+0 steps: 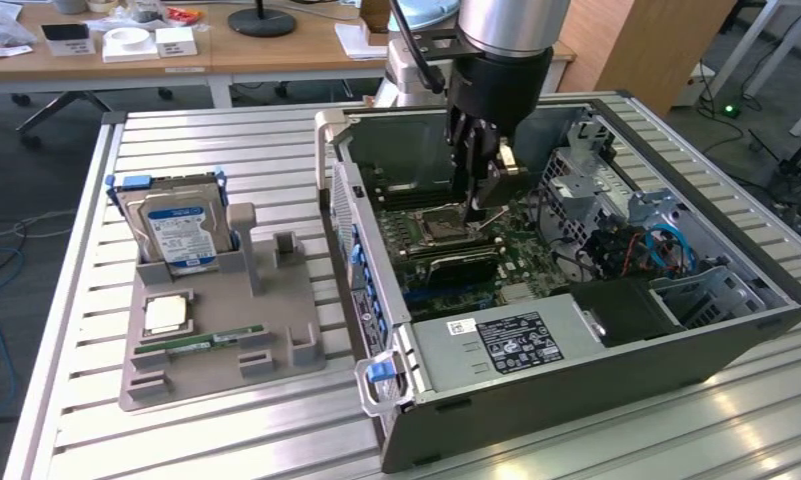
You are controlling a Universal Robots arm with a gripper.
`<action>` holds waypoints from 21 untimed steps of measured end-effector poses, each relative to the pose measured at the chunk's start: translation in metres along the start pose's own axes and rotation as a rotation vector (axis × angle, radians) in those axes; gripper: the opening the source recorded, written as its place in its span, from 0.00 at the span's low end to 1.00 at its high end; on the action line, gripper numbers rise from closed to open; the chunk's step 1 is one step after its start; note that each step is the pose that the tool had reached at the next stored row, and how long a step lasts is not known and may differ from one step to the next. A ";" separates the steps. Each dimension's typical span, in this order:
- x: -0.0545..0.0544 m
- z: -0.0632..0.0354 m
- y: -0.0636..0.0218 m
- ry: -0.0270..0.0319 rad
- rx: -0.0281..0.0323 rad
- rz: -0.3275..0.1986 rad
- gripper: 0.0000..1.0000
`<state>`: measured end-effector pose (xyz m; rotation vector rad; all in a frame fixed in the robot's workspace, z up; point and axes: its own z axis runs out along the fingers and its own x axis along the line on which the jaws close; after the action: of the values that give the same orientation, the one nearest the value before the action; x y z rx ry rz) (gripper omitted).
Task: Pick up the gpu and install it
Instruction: 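Press down on the gpu until it lock into place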
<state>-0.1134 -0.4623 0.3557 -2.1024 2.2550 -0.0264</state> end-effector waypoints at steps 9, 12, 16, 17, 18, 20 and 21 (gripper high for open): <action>0.000 0.0000 0.0000 0.0000 0.0000 0.000 0.51; 0.000 0.0000 0.0000 0.0000 0.0000 0.000 0.44; 0.000 0.0000 0.0000 0.0000 0.0000 0.000 0.32; 0.000 0.0000 0.0000 0.0000 0.0000 0.000 0.26; 0.000 0.0000 0.0000 0.0000 0.0000 0.000 0.20; 0.000 0.0000 0.0000 0.0000 0.0000 0.000 0.20; 0.000 0.0000 0.0000 0.0000 0.0000 0.000 0.14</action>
<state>-0.1134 -0.4623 0.3557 -2.1024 2.2550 -0.0263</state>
